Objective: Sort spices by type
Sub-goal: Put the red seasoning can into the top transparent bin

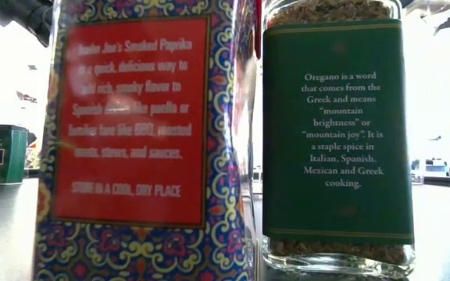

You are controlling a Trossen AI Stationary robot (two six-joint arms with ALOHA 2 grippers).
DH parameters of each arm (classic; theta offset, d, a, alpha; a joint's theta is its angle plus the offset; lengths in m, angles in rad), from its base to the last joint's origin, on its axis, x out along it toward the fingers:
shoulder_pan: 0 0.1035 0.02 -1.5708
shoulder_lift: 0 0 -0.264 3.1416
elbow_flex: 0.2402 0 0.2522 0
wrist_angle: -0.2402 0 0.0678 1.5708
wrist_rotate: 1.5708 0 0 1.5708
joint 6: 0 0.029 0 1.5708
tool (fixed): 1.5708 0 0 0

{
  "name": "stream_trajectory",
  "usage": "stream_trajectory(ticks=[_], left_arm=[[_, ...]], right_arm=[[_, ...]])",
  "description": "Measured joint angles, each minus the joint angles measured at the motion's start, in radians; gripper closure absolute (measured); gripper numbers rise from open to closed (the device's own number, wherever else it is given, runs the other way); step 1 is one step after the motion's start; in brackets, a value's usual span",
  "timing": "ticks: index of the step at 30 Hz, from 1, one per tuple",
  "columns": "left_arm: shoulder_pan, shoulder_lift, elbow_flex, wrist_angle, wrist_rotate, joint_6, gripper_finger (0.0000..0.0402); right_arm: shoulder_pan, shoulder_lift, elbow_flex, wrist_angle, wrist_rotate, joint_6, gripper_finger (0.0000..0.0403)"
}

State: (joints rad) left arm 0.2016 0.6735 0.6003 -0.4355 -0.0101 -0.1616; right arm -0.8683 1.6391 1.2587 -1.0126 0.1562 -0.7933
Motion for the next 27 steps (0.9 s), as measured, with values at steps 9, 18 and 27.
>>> stream_trajectory(ticks=[9, 18, 27], left_arm=[[0.000, 0.000, 0.000, 0.000, 0.000, 0.015, 0.0159], [0.000, 0.000, 0.000, 0.000, 0.000, 0.023, 0.0159], [0.000, 0.000, 0.000, 0.000, 0.000, 0.023, 0.0159]], right_arm=[[-0.031, 0.061, 0.000, 0.006, 0.002, 0.049, 0.0162], [-0.031, 0.062, 0.000, 0.008, 0.002, 0.077, 0.0136], [-0.032, 0.062, 0.000, 0.048, 0.002, 0.089, 0.0129]])
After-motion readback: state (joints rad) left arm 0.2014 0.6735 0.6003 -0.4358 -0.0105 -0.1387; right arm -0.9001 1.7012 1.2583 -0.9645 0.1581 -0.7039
